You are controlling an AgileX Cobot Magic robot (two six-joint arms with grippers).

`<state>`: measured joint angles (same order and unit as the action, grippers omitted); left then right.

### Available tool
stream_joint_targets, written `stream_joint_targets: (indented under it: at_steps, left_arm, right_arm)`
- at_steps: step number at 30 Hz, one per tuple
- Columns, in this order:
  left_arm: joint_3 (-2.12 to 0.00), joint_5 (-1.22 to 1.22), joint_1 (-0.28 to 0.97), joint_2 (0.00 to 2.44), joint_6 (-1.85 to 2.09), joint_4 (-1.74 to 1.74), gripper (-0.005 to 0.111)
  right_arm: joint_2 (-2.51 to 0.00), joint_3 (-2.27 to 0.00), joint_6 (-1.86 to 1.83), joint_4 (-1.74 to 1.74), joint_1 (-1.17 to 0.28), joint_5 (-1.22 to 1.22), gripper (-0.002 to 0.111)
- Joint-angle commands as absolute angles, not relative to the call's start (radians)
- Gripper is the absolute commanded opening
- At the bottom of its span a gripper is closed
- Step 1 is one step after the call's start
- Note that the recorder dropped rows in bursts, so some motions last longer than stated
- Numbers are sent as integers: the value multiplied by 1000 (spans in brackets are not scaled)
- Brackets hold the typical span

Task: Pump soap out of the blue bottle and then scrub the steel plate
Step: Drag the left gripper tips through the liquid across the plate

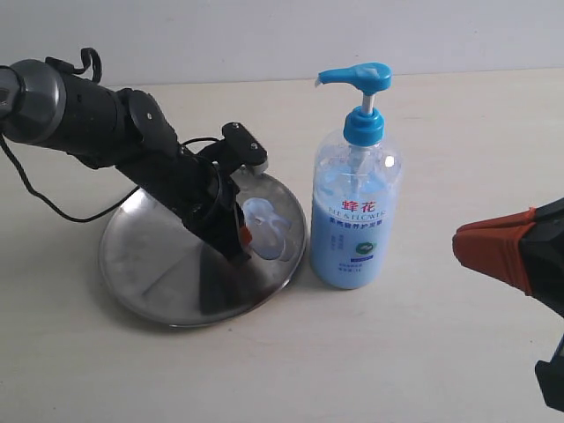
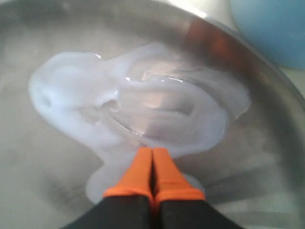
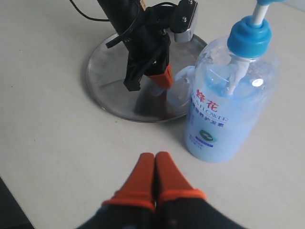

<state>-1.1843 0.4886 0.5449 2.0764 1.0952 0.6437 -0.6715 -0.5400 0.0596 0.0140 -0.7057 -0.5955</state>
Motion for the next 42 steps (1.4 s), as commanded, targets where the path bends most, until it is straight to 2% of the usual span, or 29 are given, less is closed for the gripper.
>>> stream_joint_targets:
  at_steps: [1, 6, 13, 17, 25, 33, 37, 42]
  left_arm:
    - [-1177, 467, 548, 2082, 1035, 568, 0]
    - [-1177, 492, 548, 2082, 875, 391, 0]
    - [-1177, 615, 548, 2082, 881, 408, 0]
    - [-1177, 623, 548, 2082, 978, 531, 0]
    - [-1177, 368, 548, 2084, 1035, 687, 0]
    - [-1177, 244, 548, 2084, 1056, 687, 0]
    - [-1209, 260, 548, 2095, 1062, 687, 0]
    - [-1306, 398, 548, 2146, 1062, 692, 0]
  right_arm:
    - [-664, -535, 51, 11, -704, -589, 0]
    - [-664, -535, 51, 11, -704, -589, 0]
    - [-664, -535, 51, 7, -704, -595, 0]
    - [-664, -535, 51, 7, -704, -595, 0]
    - [-664, -535, 49, 7, -704, -593, 0]
    - [-664, -535, 49, 7, -704, -576, 0]
    - [-664, -535, 49, 7, -704, -576, 0]
    - [-664, -535, 49, 7, -704, -575, 0]
